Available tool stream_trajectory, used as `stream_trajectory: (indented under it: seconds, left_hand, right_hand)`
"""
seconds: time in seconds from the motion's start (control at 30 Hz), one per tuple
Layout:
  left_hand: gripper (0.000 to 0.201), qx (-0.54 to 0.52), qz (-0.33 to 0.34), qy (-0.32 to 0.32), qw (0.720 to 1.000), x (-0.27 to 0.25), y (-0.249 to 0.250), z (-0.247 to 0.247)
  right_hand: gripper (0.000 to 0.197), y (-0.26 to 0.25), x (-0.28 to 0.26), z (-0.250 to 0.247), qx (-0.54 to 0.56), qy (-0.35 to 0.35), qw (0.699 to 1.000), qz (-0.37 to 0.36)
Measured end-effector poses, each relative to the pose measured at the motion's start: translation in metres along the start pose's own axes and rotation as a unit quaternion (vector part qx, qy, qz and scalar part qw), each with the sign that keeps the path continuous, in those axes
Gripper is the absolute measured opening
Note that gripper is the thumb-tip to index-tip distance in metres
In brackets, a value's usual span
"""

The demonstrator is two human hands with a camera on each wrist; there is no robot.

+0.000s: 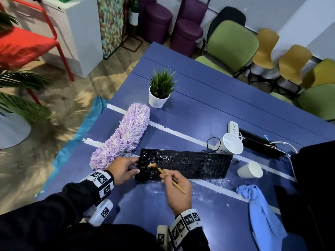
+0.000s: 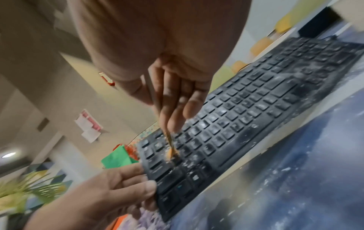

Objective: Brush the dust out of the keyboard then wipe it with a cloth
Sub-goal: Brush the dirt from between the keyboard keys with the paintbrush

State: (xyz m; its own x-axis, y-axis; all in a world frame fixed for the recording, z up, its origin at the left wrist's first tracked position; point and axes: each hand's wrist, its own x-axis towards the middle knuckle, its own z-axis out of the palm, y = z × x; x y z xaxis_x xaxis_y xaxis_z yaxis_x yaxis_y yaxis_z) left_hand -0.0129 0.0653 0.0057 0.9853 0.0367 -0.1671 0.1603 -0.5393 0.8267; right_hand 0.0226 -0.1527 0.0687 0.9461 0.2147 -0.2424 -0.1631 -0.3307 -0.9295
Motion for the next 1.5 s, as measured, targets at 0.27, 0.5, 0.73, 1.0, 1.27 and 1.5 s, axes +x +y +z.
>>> stream_trajectory:
  seconds: [0.27, 0.5, 0.73, 1.0, 1.27, 1.5]
  left_hand:
    - [0.030, 0.000, -0.014, -0.012, 1.000, 0.008, -0.005, -0.006]
    - [0.028, 0.016, -0.020, 0.007, 1.000, 0.013, -0.004, -0.007]
    - [0.029, 0.001, -0.019, -0.006, 1.000, 0.020, -0.003, -0.009]
    - [0.028, 0.033, -0.026, -0.007, 0.999, 0.019, -0.011, -0.011]
    - [0.046, 0.018, 0.000, 0.056, 0.998, 0.020, -0.007, -0.008]
    - [0.040, 0.031, 0.002, 0.065, 0.997, 0.021, -0.005, -0.003]
  right_hand:
    - [0.020, -0.005, 0.001, -0.004, -0.091, -0.031, 0.994, -0.050]
    - [0.018, -0.001, 0.000, 0.003, -0.138, -0.077, 0.986, -0.059]
    - [0.024, -0.002, 0.011, -0.002, -0.086, -0.037, 0.995, -0.041]
    - [0.033, 0.006, 0.013, -0.041, -0.059, 0.066, 0.996, 0.015]
    - [0.024, 0.001, 0.009, -0.024, -0.109, 0.011, 0.993, -0.035]
    - [0.023, 0.009, 0.021, -0.045, -0.070, 0.123, 0.990, 0.005]
